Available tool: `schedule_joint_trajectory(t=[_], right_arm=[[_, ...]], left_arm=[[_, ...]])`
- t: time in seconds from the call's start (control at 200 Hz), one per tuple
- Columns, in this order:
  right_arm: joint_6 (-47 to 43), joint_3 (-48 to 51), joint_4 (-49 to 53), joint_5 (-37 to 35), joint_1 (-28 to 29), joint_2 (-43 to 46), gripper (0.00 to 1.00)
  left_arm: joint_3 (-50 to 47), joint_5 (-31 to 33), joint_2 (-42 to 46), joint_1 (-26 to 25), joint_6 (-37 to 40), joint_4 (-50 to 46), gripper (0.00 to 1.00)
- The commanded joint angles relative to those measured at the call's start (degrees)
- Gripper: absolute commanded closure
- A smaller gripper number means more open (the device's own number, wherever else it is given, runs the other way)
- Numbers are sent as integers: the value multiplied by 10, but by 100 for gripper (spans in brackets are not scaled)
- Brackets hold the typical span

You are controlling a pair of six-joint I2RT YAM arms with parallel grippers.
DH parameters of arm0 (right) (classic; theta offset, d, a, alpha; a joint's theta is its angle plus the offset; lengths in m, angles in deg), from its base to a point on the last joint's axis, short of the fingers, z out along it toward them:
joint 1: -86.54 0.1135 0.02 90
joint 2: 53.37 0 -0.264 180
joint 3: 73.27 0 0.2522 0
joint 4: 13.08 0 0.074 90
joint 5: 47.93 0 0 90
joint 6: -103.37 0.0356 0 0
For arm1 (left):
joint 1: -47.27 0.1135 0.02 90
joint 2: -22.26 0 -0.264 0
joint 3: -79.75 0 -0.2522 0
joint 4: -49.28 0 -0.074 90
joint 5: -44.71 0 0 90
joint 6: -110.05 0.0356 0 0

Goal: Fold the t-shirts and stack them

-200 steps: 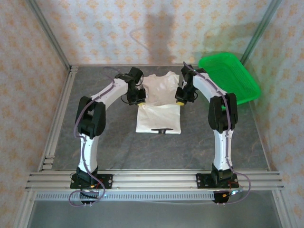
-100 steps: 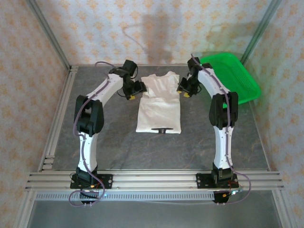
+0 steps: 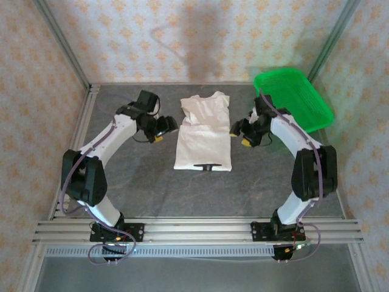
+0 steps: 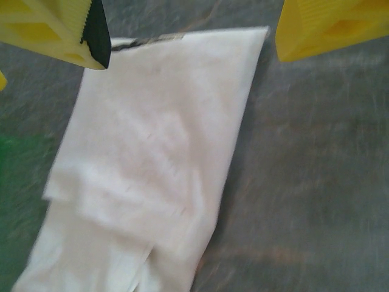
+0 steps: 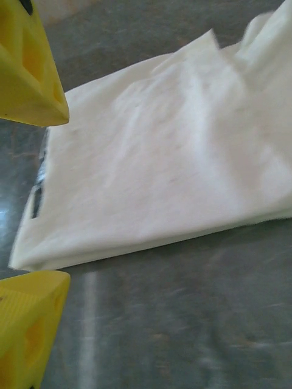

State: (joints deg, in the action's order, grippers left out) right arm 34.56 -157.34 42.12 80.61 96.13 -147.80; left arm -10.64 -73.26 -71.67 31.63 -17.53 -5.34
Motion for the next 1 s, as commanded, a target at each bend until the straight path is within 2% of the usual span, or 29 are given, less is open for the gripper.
schedule_joint_trajectory(t=[0.0, 0.145, 0.3, 0.61, 0.996], right_arm=[[39, 90, -64, 60, 1, 55, 35], [90, 214, -131, 82, 4, 129, 34], [139, 281, -196, 104, 14, 143, 34], [171, 300, -234, 100, 53, 108, 37], [183, 308, -242, 83, 67, 94, 38]], left_arm=[[-86, -44, 47, -18, -37, 54, 28], [-174, -51, 79, -53, -77, 100, 28], [-223, -45, 78, -74, -114, 150, 29], [-239, -42, 40, -87, -146, 204, 31], [-259, -35, 26, -94, -158, 203, 33]])
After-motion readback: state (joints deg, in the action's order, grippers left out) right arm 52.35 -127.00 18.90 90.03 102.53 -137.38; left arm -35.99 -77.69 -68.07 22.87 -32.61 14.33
